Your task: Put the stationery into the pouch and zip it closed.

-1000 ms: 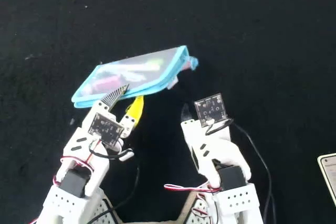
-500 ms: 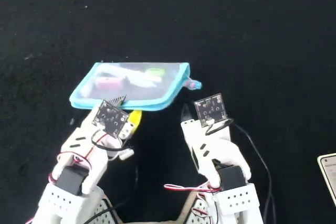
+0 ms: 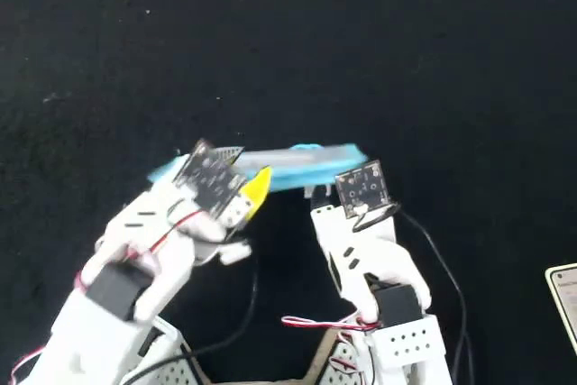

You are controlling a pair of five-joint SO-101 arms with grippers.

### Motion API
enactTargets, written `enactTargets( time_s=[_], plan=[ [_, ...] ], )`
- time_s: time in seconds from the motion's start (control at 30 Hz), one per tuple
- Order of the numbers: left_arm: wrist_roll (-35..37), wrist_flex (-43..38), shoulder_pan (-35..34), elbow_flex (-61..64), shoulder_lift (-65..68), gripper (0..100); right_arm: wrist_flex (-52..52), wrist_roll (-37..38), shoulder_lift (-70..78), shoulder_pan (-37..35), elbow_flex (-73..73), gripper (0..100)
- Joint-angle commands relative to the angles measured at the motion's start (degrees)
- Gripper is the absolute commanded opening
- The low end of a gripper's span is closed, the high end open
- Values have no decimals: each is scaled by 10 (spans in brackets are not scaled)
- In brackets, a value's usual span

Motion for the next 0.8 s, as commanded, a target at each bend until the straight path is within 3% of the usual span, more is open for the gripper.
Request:
enactTargets(
  time_s=[0.0,0.17,0.33,0.53,0.77],
  plan=[
    [4,-123,-40,-29,115,158,-4,4,-4,-4,0,57],
    [7,-207,-129,-39,205,158,-4,4,-4,-4,0,57],
    [4,-142,-150,-36,206,158,-8,4,-4,-4,0,57],
    [4,-111,-169,-4,199,158,-118,0,0,-8,1,57],
    [4,-25,-210,21,69,158,-169,4,2,-59,-18,57]
  ],
)
